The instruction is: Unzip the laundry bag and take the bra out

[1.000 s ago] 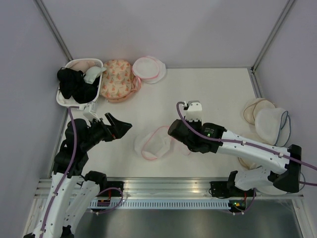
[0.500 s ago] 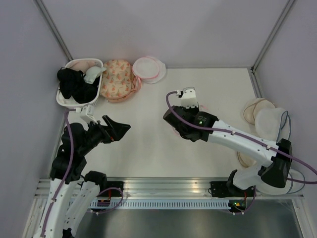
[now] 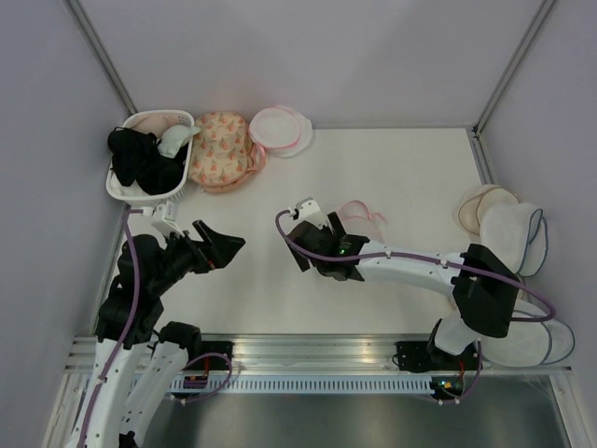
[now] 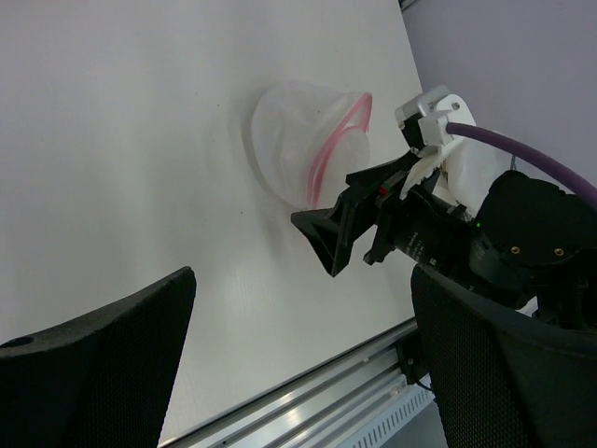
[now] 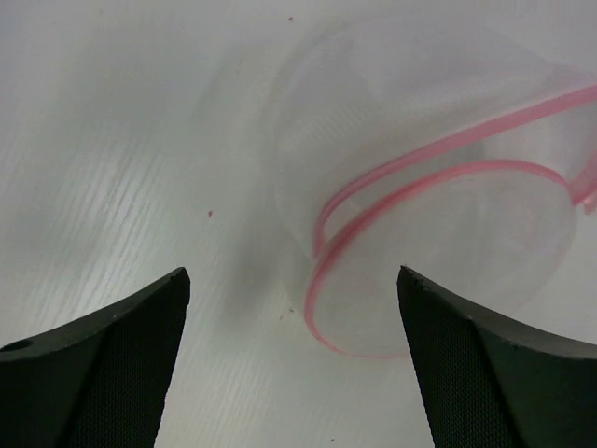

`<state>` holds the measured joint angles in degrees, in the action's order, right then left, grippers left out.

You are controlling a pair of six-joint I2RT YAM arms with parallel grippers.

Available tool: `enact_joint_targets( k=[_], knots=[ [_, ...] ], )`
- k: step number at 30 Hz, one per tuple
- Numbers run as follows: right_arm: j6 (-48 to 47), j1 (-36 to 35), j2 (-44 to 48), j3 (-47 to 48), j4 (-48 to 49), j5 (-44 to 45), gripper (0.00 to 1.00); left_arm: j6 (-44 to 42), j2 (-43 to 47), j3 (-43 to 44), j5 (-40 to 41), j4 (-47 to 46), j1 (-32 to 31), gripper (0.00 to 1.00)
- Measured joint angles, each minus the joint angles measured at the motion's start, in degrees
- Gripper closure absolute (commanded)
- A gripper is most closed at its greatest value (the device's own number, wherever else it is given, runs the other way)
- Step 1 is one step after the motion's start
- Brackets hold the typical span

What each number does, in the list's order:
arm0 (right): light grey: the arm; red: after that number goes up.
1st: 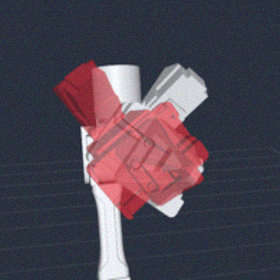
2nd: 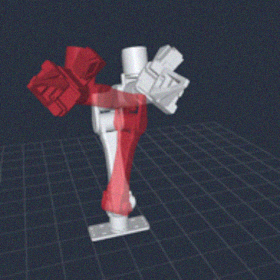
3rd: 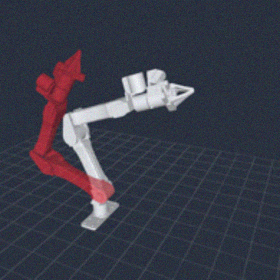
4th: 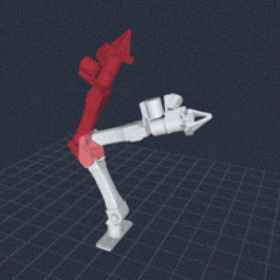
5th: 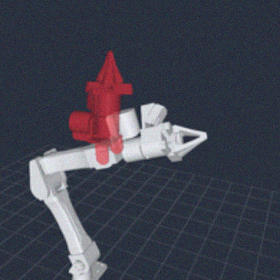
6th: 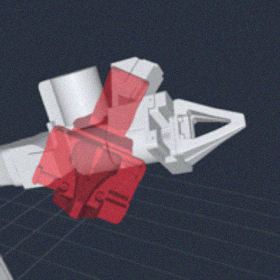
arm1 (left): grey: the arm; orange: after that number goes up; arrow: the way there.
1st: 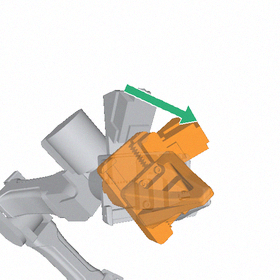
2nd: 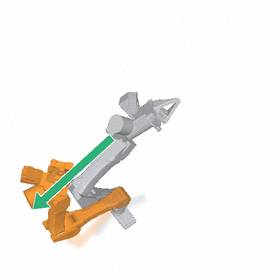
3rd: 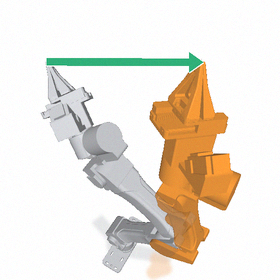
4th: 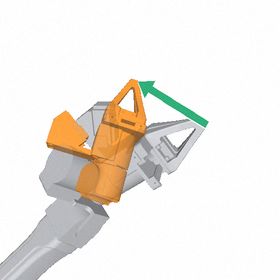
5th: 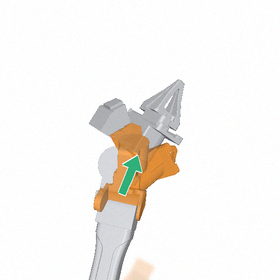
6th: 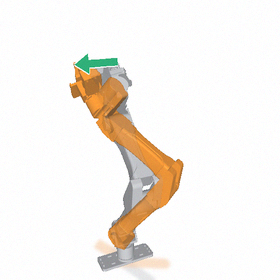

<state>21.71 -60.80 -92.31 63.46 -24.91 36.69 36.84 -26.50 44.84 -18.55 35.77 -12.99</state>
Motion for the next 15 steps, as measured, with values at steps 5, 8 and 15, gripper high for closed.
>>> enact_joint_targets(
  k=[5, 8, 15],
  knots=[
    [-0.92, 1.22, 8.46, -4.74, 5.05, -7.48, 0.02, 0.0, 0.07, -0.24, 0.02, 0.44, 0.0, 0.0],
    [-0.04, 1.53, 13.99, -3.63, 4.87, -6.93, 0.02, -0.04, 0.07, -0.5, -0.11, 0.0, 0.0, 0.0],
    [6.4, 2.8, 17.07, 0.59, -3.37, 1.27, 0.02, -2.8, -2.67, -6.34, -10.78, -6.38, -0.02, 0.0]
  ],
)
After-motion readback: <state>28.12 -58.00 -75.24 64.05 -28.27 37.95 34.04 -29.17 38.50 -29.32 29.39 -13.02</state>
